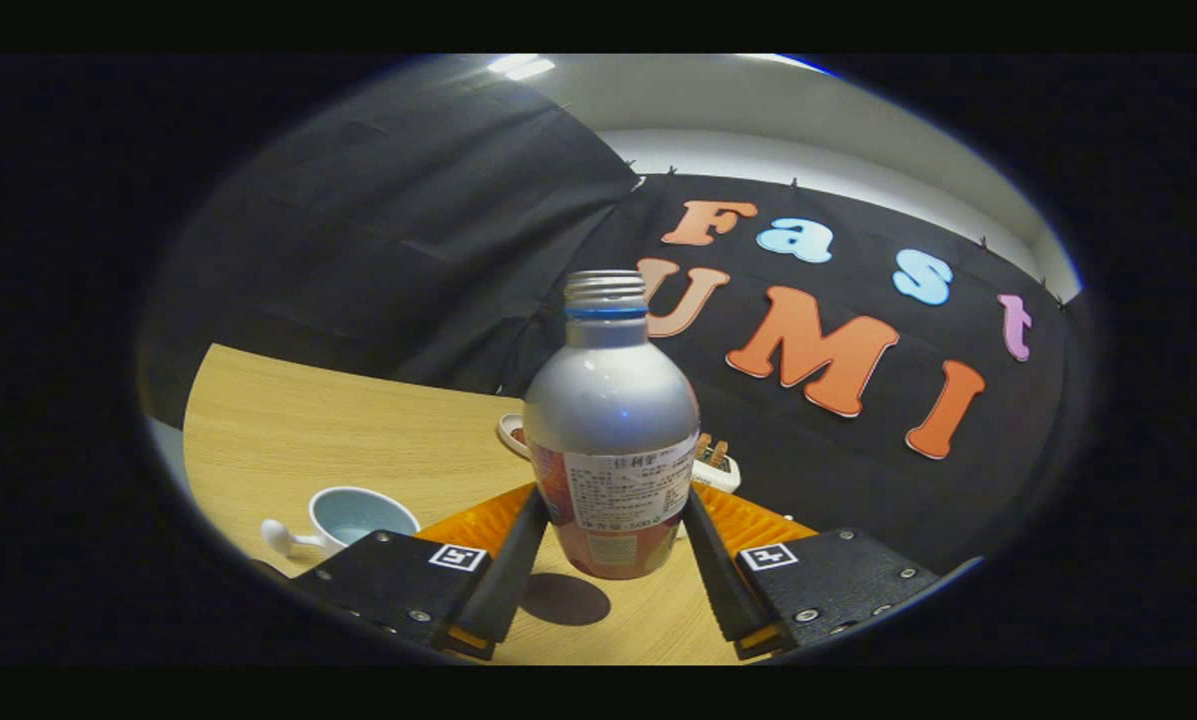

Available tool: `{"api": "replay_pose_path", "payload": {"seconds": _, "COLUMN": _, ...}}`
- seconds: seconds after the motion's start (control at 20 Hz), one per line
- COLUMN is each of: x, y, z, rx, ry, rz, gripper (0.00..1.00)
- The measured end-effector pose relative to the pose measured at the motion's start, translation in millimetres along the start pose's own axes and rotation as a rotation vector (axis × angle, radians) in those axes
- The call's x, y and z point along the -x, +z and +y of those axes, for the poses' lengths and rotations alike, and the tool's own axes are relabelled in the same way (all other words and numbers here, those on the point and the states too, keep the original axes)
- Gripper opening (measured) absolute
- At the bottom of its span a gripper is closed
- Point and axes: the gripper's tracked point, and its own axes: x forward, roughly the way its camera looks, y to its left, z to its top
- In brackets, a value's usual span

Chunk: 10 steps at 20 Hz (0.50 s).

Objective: Take the bottle from table, then pour the juice into the cup, finally place the bottle on the coaster

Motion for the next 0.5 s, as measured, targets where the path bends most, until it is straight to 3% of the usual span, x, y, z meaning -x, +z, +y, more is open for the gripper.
{"api": "replay_pose_path", "payload": {"seconds": 0.2, "x": -9, "y": -26, "z": 3, "rx": -0.173, "ry": 0.03, "rz": 0.062, "gripper": 0.77}}
{"api": "replay_pose_path", "payload": {"seconds": 0.5, "x": -20, "y": -69, "z": 8, "rx": -0.265, "ry": 0.033, "rz": 0.153, "gripper": 0.77}}
